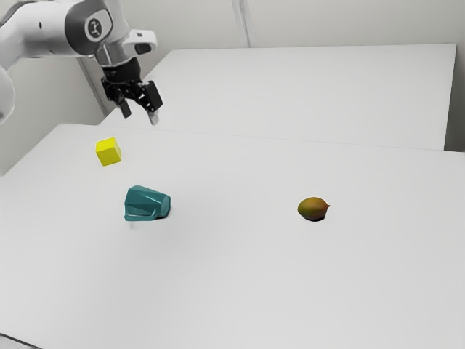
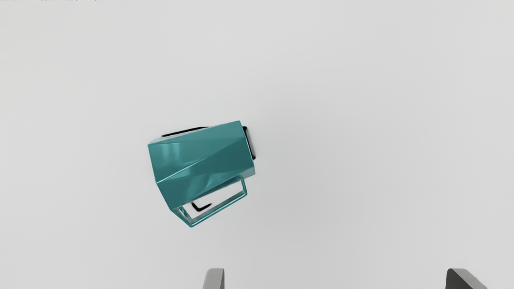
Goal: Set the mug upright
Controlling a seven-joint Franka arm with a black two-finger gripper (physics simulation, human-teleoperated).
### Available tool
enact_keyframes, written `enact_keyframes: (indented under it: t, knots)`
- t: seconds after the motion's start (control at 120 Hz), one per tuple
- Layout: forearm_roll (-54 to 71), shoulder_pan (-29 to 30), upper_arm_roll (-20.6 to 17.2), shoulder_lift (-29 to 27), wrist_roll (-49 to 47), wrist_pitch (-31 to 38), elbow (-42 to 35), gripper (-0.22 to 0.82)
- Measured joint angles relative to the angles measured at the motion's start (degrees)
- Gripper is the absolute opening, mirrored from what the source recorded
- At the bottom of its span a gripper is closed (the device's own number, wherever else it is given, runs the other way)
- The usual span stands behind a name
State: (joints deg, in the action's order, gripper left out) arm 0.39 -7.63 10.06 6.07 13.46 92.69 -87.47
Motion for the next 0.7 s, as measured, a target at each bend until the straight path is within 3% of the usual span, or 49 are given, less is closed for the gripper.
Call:
enact_keyframes:
  t: [0.208, 0.3, 0.342, 0.425, 0.525, 0.7]
  knots:
    - [-5.7, 0.3, 2.8, 1.0, 2.1, 1.2, -0.8, 0.60]
    - [-12.3, 5.1, 2.6, 4.3, 3.2, 0.7, -0.6, 0.60]
    - [-15.7, 10.1, 0.2, 6.3, 3.9, 0.3, -0.4, 0.60]
    - [-21.2, 21.8, -8.0, 10.2, 5.2, -0.6, 0.5, 0.60]
    - [-26.0, 30.7, -13.2, 13.4, 6.5, -1.4, 0.8, 0.60]
    - [-31.6, 36.4, -15.4, 17.2, 8.3, -2.9, -0.5, 0.60]
